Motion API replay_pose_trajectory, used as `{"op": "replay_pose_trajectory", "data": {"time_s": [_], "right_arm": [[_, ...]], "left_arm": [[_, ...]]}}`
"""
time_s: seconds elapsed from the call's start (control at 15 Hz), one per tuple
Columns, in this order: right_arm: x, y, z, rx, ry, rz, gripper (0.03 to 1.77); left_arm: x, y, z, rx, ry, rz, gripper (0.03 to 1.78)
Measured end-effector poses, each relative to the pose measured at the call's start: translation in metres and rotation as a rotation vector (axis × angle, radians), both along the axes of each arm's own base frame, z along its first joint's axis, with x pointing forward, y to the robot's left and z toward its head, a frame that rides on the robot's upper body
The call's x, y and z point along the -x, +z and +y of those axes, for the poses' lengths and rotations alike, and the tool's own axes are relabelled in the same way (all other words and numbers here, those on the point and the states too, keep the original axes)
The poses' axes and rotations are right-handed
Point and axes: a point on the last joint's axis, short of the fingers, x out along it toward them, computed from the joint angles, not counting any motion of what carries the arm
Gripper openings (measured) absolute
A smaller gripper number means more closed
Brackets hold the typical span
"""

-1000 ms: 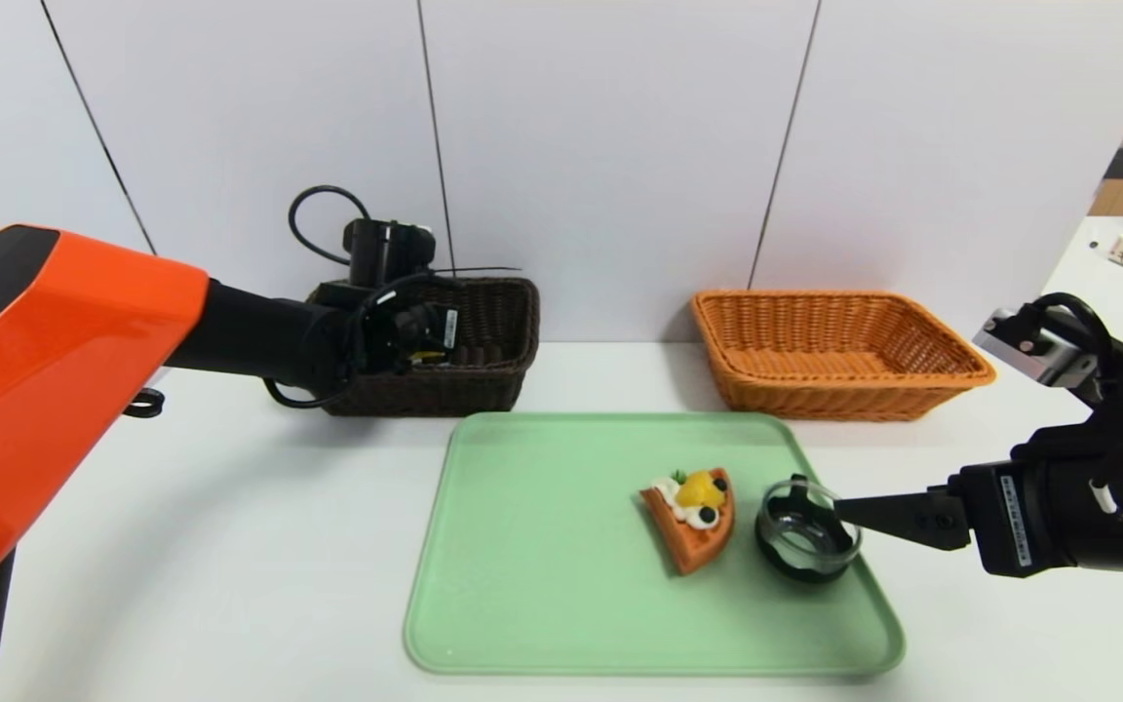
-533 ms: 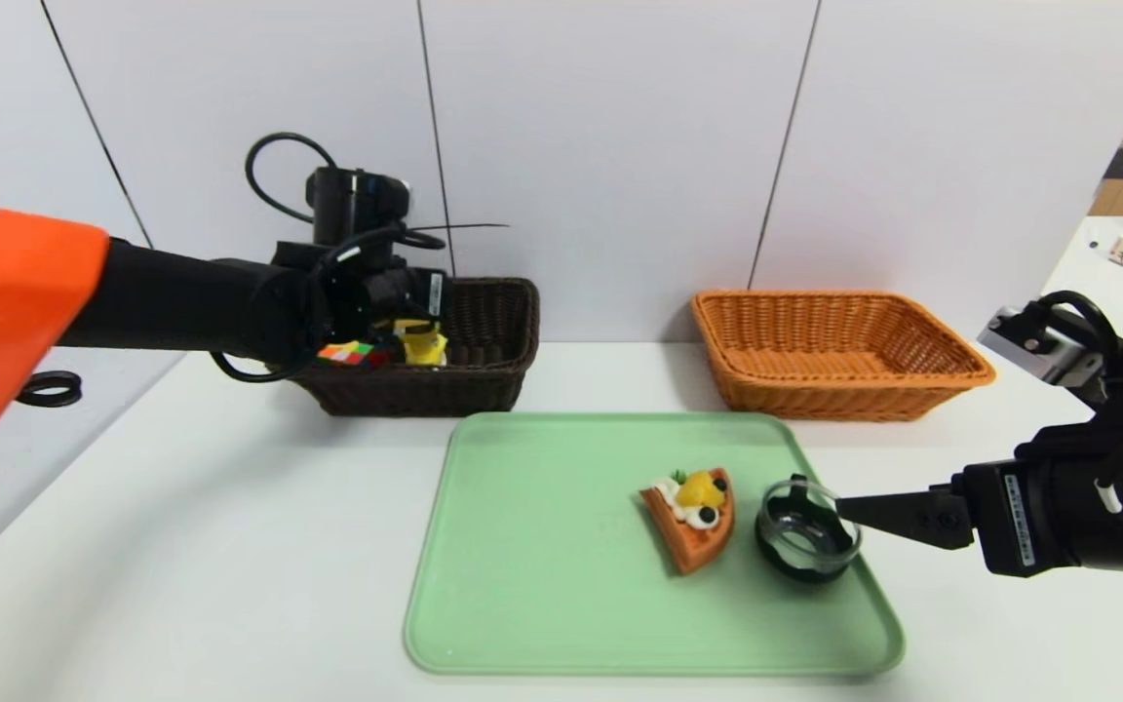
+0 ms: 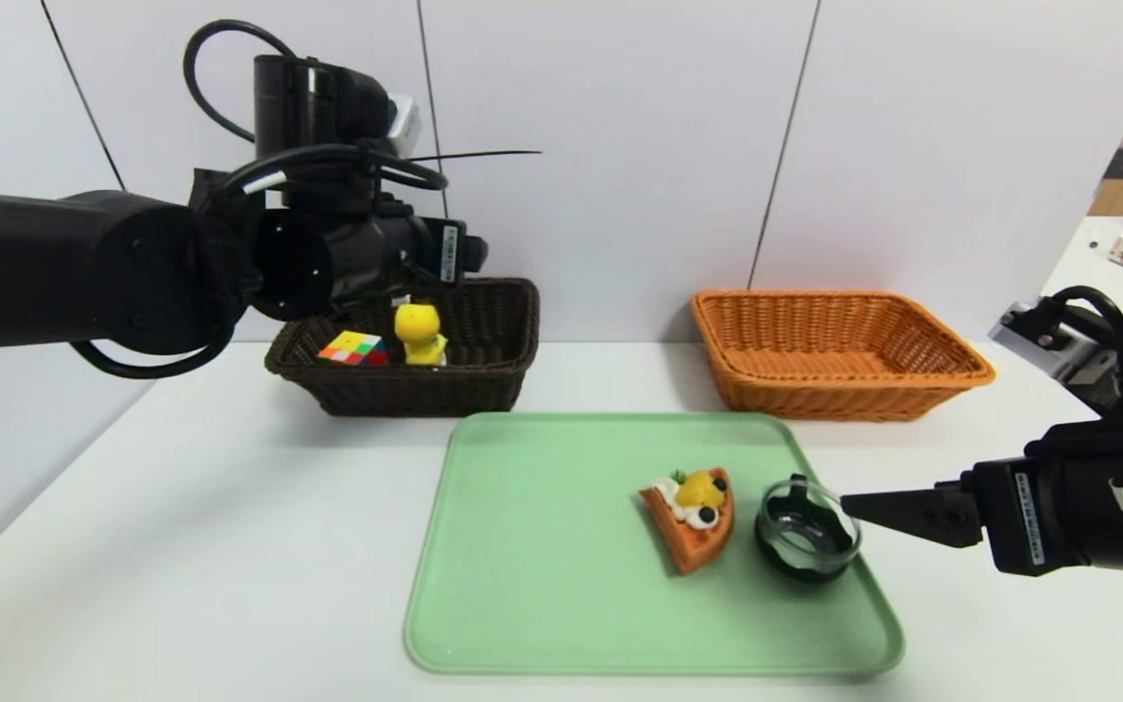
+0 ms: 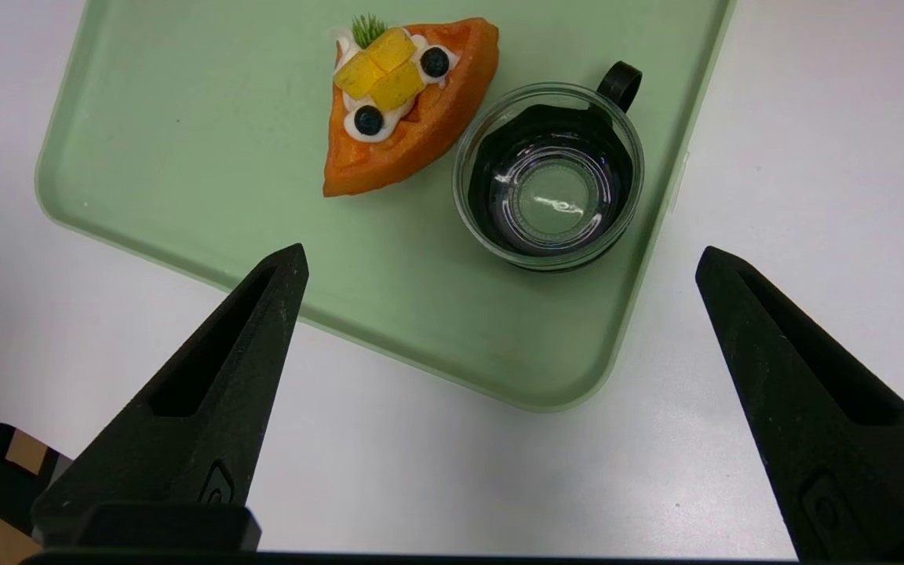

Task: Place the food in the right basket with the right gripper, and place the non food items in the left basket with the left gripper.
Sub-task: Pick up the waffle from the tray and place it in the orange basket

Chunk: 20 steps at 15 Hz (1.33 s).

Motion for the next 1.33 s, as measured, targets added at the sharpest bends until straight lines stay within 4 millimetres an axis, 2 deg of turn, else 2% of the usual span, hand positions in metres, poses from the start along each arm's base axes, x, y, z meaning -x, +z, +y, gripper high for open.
{"op": "replay_pose_trajectory", "data": {"time_s": [0.33, 0.6, 0.8, 1.07, 1.33], "right_arm": [[0.001, 0.002, -0.002, -0.001, -0.01, -0.007, 1.71], [0.002, 0.004, -0.003, -0.009, -0.012, -0.02, 1.71], [-0.005, 0.01, 0.002, -0.012, -0.003, -0.03, 1.71], [-0.027, 0.023, 0.017, -0.019, 0.026, -0.058, 1.71], [-0.057, 0.032, 0.036, -0.006, 0.061, -0.062, 1.71]], "left_arm": [[0.05, -0.003, -0.041, -0.02, -0.16, 0.019, 1.66], [0.074, -0.01, -0.057, -0.046, -0.204, 0.034, 1.67], [0.095, -0.024, -0.058, -0.083, -0.255, 0.073, 1.68], [0.119, -0.045, -0.045, -0.144, -0.291, 0.133, 1.69], [0.135, -0.042, -0.028, -0.181, -0.333, 0.185, 1.69]]}}
